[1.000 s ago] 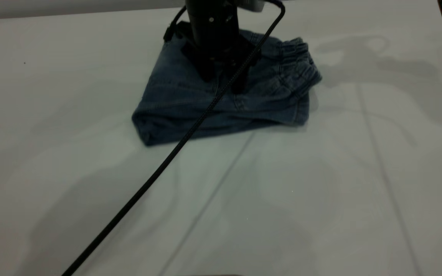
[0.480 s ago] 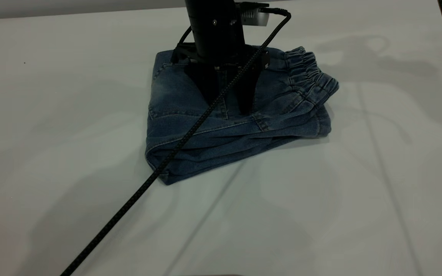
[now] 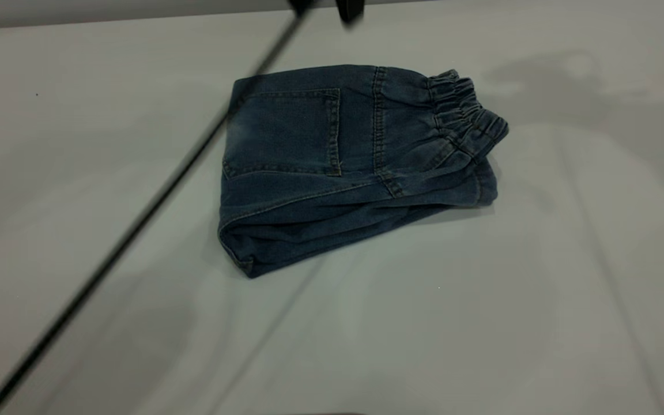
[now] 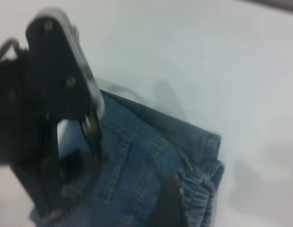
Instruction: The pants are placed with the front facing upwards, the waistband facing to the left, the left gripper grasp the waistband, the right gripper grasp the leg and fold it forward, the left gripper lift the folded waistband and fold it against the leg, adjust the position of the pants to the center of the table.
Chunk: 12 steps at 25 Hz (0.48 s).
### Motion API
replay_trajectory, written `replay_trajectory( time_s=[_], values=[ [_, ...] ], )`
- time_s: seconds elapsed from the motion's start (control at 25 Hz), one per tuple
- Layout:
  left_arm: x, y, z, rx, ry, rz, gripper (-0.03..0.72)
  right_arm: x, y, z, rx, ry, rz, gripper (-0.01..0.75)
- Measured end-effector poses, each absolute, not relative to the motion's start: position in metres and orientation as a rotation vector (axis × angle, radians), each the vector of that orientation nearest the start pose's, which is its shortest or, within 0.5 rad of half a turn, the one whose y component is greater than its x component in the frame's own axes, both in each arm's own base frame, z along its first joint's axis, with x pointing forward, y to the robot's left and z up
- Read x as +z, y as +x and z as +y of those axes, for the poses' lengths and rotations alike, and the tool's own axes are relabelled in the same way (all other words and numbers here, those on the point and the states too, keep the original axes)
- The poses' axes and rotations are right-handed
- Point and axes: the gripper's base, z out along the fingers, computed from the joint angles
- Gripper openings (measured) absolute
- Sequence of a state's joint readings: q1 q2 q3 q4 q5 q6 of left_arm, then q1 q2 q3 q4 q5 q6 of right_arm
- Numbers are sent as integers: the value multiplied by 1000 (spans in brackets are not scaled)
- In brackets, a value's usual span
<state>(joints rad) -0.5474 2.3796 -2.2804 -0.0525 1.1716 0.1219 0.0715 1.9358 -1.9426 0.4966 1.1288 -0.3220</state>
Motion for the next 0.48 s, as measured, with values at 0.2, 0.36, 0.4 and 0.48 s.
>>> replay_trajectory(
  time_s=[0.2, 0.36, 0.4, 0.48],
  values=[
    [318, 416, -256, -202, 832, 2444, 507, 422, 372, 67, 544, -434, 2382, 549],
    [389, 385, -238, -243, 767, 2313, 507, 471, 325, 64, 524, -422, 2274, 549],
    [405, 375, -232, -252, 752, 2285, 507, 480, 315, 62, 514, -408, 2255, 549],
    [428, 355, -219, -263, 735, 2251, 507, 500, 291, 59, 488, -373, 2210, 549]
  ],
)
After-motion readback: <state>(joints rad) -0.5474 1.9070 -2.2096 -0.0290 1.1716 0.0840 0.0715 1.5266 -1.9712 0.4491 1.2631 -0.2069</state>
